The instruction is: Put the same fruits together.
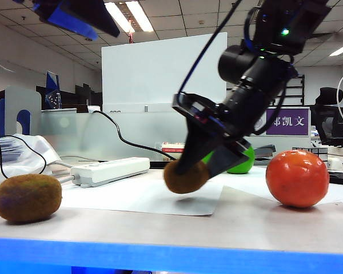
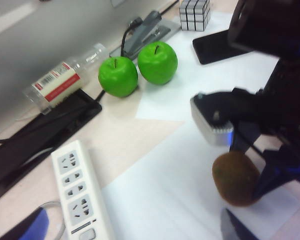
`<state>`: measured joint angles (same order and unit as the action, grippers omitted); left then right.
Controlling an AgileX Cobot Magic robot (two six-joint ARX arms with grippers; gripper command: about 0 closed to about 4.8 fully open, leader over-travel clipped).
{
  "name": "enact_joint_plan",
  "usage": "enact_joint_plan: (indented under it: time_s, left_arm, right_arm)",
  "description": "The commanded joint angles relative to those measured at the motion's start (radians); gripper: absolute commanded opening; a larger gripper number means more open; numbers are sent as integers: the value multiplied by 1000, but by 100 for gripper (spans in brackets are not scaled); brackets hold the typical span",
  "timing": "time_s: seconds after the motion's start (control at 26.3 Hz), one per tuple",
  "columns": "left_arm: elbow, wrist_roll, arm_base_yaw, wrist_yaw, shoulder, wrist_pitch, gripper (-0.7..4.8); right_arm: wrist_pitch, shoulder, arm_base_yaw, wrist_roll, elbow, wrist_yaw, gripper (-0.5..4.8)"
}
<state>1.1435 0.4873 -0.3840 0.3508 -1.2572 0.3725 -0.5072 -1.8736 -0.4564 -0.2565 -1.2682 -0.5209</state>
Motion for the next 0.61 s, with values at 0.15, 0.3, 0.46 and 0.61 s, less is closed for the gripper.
enact_joint_plan:
  time_s: [0.15, 0.3, 0.46, 0.61]
  left_arm:
    - [2, 13, 15, -35, 47, 84, 479]
    - [2, 10, 32, -27, 60, 209, 479]
    - [2, -10, 37, -13, 65, 278, 479]
    - [2, -24, 37, -71, 87, 394, 479]
  right_arm:
    - [10, 4, -94, 21, -53, -13, -4]
    - [16, 3, -167, 34, -121, -8, -4]
    - [39, 3, -200, 71, -127, -5, -3]
    - [17, -14, -240, 70, -126, -6, -3]
